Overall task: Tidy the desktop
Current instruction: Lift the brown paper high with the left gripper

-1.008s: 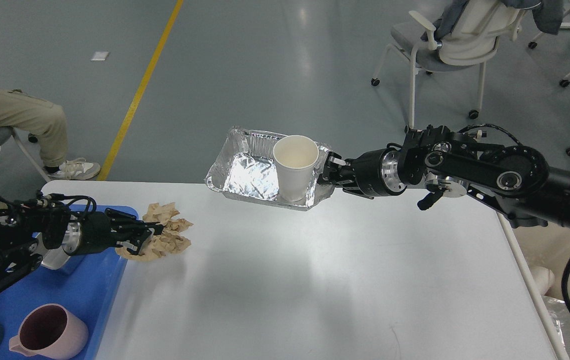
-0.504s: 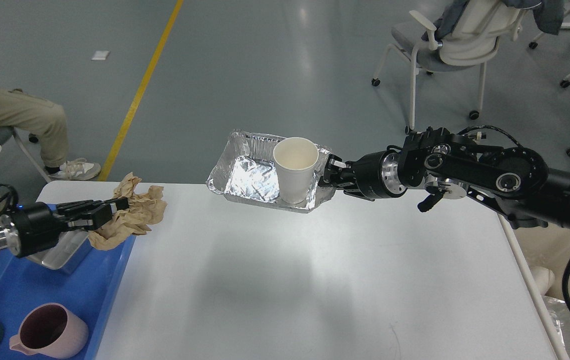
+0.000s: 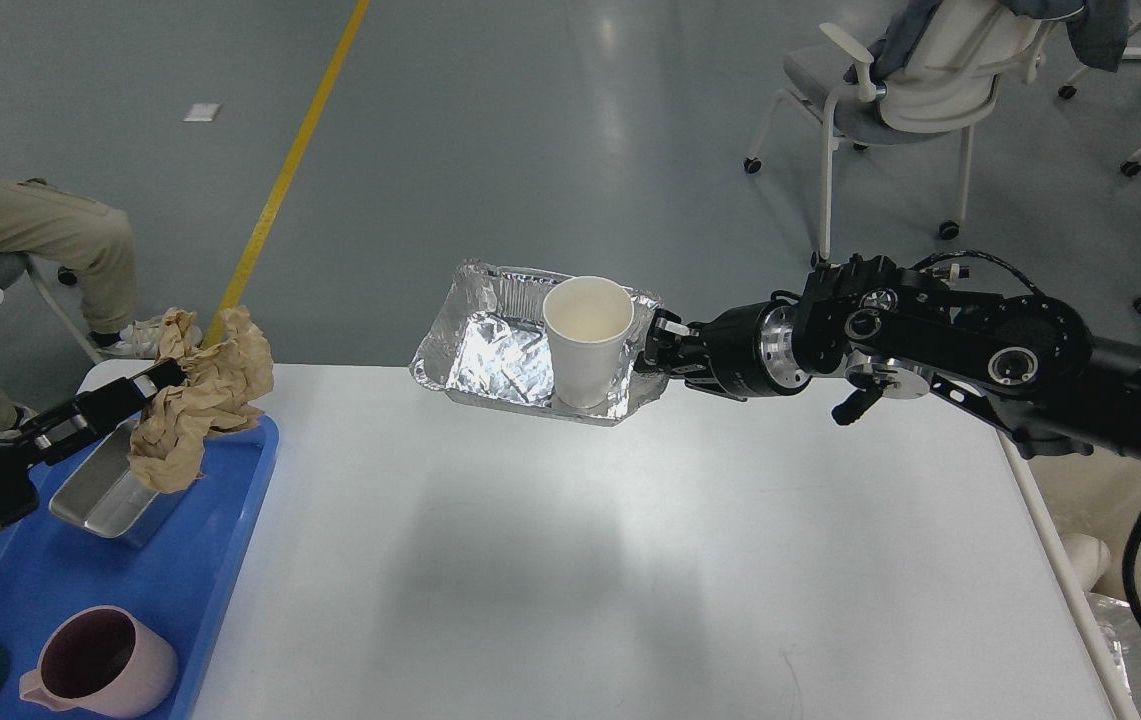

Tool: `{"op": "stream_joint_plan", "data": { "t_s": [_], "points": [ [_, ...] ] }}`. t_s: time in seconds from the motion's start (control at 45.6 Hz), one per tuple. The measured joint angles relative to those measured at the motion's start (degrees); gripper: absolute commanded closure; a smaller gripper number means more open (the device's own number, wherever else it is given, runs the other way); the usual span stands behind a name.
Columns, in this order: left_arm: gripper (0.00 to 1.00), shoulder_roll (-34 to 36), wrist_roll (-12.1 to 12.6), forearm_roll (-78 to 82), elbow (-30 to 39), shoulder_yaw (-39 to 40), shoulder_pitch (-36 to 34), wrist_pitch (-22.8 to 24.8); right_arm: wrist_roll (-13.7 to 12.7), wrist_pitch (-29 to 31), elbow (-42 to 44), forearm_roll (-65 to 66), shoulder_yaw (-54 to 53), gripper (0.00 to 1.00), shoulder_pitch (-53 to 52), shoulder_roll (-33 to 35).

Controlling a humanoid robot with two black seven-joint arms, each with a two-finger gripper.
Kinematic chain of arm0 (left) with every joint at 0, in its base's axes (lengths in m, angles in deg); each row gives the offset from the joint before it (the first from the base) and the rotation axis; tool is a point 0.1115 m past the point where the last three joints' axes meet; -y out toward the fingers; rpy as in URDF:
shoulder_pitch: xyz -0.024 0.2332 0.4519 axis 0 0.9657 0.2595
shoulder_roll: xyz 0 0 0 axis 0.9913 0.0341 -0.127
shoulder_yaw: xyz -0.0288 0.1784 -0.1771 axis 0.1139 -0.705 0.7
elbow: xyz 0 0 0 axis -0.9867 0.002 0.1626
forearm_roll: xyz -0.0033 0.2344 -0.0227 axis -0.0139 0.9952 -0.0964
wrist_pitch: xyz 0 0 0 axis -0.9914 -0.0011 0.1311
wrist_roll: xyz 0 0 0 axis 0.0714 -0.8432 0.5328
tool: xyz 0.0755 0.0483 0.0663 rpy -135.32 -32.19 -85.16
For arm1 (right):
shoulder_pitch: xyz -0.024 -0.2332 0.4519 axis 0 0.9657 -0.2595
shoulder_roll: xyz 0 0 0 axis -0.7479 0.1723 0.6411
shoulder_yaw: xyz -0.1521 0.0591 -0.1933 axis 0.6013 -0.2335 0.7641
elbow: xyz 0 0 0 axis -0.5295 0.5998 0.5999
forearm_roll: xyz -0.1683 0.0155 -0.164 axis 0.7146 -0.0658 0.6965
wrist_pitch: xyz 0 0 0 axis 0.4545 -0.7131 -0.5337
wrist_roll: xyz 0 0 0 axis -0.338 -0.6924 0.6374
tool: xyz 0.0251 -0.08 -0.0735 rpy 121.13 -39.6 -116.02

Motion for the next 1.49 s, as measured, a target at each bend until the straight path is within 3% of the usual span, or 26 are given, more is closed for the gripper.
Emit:
{"op": "stream_joint_plan", "data": {
  "t_s": [0.219,0.548,0.942,1.293,1.49],
  "points": [
    [0.97,6.08,-0.07,-5.15,7.01,-0.06,0.2,-2.67,0.0,0.14,-0.35,0.0,0.19,1.0,-0.06,1.03],
    [0.96,8.32,0.2,-1.16,5.77,-0.21,-1.25,-1.95,0.0,0.18,-0.87,0.38,-0.07,1.0,-0.15,1.51],
    [0.95,7.39,1.57,30.52,-4.47,0.09,-18.28,13.9,0.0,0.18,-0.88,0.72,-0.06,1.0,-0.37,1.1],
    [0.95,-5.6,1.47,50.1,-8.78,0.09,-38.01,28.63,0.0,0.18,-0.88,0.82,-0.05,1.0,-0.52,0.89],
    [0.94,-14.95,1.56,56.59,-9.42,-0.47,-44.87,33.55,0.0,0.18,-1.3,0.84,0.02,1.0,-0.55,1.08]
  ]
}}
